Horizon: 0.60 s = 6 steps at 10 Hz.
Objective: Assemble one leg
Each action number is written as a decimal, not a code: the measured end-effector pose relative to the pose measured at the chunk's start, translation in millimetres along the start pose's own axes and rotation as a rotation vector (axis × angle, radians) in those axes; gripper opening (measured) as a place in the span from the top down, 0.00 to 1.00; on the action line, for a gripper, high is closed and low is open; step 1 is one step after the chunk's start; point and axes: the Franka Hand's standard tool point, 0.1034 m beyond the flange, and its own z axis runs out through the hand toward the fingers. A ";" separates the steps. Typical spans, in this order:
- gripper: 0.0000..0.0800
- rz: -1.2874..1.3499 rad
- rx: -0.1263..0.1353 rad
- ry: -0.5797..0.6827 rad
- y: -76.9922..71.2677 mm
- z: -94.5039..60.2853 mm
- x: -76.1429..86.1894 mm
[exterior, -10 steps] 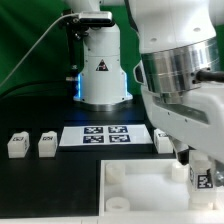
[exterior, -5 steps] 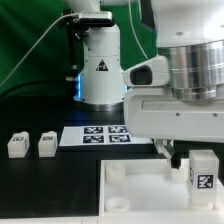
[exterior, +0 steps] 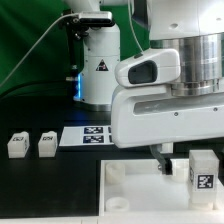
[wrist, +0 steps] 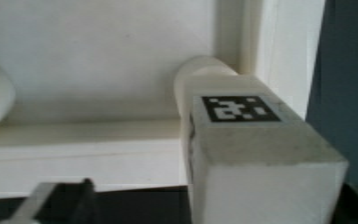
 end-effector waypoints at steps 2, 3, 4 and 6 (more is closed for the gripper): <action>0.55 0.073 0.003 0.000 -0.6 0.0 -0.1; 0.64 0.201 0.004 -0.001 -1.2 0.2 -0.3; 0.64 0.288 0.004 -0.001 -1.3 0.2 -0.3; 0.64 0.514 0.002 -0.002 -1.7 2.3 0.6</action>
Offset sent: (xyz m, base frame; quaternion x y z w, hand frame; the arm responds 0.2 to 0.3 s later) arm 0.0000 0.0000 0.0000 0.0000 0.0000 0.2667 0.9638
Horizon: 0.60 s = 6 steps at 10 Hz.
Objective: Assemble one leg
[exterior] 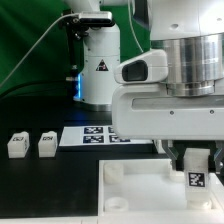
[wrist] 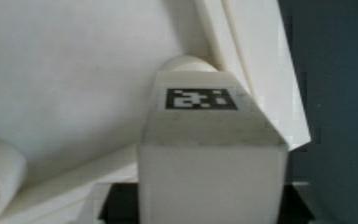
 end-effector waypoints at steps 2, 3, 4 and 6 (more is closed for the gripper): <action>0.64 0.282 -0.006 -0.003 4.1 0.5 2.0; 0.64 0.506 -0.007 -0.019 7.1 0.9 0.9; 0.64 0.679 -0.016 -0.029 7.5 1.2 -1.8; 0.64 0.959 -0.022 -0.032 6.6 2.0 -7.2</action>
Offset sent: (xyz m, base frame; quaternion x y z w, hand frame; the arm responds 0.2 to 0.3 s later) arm 0.0050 0.0099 -0.0041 0.0035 -0.0152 0.4555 0.8901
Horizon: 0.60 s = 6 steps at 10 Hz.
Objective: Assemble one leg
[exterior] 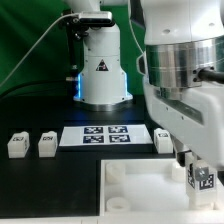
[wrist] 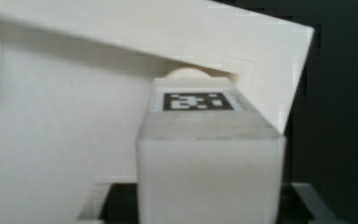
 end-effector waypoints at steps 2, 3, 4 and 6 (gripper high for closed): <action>0.64 0.075 -0.006 0.007 0.9 -0.4 -1.8; 0.64 0.071 -0.006 0.006 0.9 -0.2 -1.8; 0.45 0.047 -0.006 0.006 1.0 0.0 -1.9; 0.26 -0.104 -0.007 0.007 0.9 0.1 -3.9</action>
Offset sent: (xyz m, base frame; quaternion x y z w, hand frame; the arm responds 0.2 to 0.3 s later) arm 0.0000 0.0000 0.0000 0.0000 0.0000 0.0000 1.0000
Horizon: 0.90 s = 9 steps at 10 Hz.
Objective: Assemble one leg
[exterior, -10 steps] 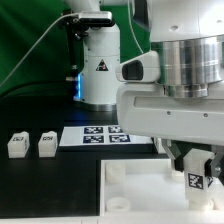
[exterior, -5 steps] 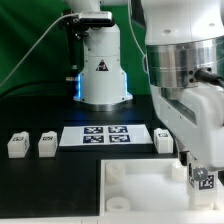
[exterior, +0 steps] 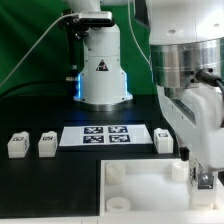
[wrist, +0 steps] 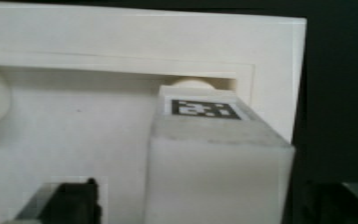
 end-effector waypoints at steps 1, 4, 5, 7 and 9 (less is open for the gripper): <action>0.21 -0.112 -0.001 0.009 -1.7 -0.8 -6.6; 0.19 -0.485 -0.008 0.016 -2.4 -1.2 -12.4; 0.19 -0.569 -0.009 0.016 -2.4 -1.2 -12.3; 0.19 -0.909 -0.022 0.035 -4.7 -0.6 -8.7; 0.19 -1.120 -0.025 0.036 -6.4 -1.7 -8.7</action>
Offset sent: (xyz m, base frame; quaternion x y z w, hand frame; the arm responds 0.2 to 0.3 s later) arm 0.0000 0.0000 0.0000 0.0000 0.0000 -0.2667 0.9638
